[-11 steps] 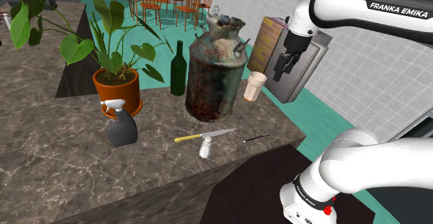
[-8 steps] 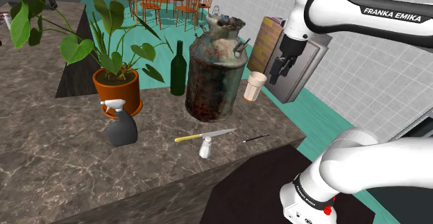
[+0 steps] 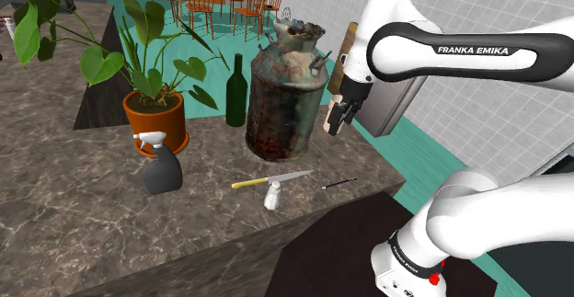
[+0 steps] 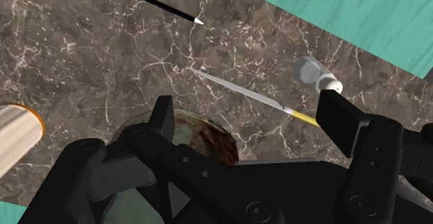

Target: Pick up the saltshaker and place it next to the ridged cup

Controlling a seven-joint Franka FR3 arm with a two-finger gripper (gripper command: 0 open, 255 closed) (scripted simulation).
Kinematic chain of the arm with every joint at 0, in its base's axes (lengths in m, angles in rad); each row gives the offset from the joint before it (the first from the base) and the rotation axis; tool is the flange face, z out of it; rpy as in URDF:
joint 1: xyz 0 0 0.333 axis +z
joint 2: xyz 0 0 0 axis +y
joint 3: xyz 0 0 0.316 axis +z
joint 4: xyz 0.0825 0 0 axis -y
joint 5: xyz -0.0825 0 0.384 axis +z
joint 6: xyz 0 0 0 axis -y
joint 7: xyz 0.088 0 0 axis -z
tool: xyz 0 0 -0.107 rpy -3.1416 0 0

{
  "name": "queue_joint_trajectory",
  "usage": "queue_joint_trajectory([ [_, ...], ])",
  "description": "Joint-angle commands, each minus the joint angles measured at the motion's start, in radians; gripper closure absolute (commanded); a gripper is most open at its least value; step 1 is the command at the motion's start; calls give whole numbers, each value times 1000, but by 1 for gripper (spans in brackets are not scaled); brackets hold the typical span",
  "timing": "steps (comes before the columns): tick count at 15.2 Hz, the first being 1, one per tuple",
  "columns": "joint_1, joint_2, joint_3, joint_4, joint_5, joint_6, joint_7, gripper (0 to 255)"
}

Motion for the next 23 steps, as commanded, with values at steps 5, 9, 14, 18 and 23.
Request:
queue_joint_trajectory([
  [5, 62, 114, 57, -66, 73, 180, 47, 0],
  [9, 104, 220, 96, -83, 120, 306, 73, 0],
  [14, 154, 377, 146, -75, 174, 460, 101, 0],
  [18, 182, 491, 176, -58, 201, 562, 116, 0],
  [23, 186, 553, 183, -76, 206, 643, 115, 0],
])
